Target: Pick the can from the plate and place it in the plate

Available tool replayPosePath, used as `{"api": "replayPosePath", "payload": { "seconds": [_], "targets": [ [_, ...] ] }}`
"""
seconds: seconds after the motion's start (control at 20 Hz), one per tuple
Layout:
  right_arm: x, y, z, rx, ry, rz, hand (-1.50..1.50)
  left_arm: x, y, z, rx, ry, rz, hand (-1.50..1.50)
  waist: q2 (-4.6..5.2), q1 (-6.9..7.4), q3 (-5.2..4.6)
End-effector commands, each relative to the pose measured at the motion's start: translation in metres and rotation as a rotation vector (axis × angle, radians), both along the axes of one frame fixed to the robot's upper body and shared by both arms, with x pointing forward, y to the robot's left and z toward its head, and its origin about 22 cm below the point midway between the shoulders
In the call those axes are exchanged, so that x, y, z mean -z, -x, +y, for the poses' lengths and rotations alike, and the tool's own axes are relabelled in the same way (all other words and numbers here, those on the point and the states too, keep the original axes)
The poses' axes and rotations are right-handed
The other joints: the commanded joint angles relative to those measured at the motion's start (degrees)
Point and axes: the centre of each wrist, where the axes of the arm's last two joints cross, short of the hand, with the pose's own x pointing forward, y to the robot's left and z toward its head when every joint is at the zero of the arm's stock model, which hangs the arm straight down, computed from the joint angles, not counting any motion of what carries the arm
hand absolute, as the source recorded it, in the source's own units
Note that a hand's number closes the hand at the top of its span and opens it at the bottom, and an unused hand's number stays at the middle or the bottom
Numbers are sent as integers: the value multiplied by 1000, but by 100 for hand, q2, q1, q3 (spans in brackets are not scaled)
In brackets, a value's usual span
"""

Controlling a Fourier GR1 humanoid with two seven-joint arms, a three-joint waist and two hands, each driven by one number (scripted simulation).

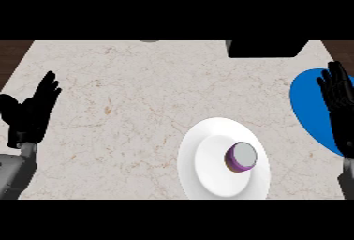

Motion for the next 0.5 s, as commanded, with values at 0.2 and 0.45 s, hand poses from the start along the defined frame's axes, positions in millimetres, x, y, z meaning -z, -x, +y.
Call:
{"api": "replayPosePath", "payload": {
  "seconds": [0.2, 0.45],
  "targets": [
    [-22, -8, 126, -408, -197, 66, -150, -16, -15, -37, 155, -92, -117, 0, 100, 198, -3],
    [-6, 15, 144, -457, 518, -64, 150, 3, -7, -68, 218, -39, -66, 0, 45, 163, -26]
  ]
}}
